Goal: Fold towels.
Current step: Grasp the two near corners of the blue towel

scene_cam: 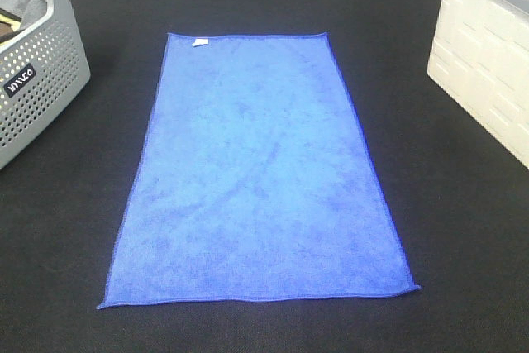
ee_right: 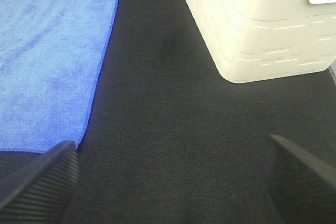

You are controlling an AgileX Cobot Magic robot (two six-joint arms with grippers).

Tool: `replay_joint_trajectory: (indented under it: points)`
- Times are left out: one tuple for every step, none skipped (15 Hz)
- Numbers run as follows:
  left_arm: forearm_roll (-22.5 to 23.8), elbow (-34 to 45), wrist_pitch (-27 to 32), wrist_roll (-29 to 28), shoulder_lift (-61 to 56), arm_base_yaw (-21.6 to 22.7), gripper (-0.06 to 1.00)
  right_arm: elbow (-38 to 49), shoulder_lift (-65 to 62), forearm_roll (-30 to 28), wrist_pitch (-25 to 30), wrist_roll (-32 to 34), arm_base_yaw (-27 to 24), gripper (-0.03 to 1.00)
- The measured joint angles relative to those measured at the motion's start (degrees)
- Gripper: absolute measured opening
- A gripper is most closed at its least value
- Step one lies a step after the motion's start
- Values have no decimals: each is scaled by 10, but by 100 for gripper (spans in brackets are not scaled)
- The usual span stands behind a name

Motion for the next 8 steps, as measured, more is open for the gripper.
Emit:
replay_joint_trajectory:
  points:
    - [0, 0, 0, 0, 0, 0, 61, 0, 0, 0, 0, 0, 0, 89]
    - [0, 0, 0, 0, 0, 0, 61, 0, 0, 0, 0, 0, 0, 89]
    - [0, 0, 0, 0, 0, 0, 61, 0, 0, 0, 0, 0, 0, 89]
    - [0, 0, 0, 0, 0, 0, 61, 0, 0, 0, 0, 0, 0, 89]
    - [0, 0, 0, 0, 0, 0, 61, 0, 0, 0, 0, 0, 0, 89]
    - [0, 0, 0, 0, 0, 0, 61, 0, 0, 0, 0, 0, 0, 89]
    - [0, 0, 0, 0, 0, 0, 61, 0, 0, 0, 0, 0, 0, 89]
    - [0, 0, 0, 0, 0, 0, 61, 0, 0, 0, 0, 0, 0, 89]
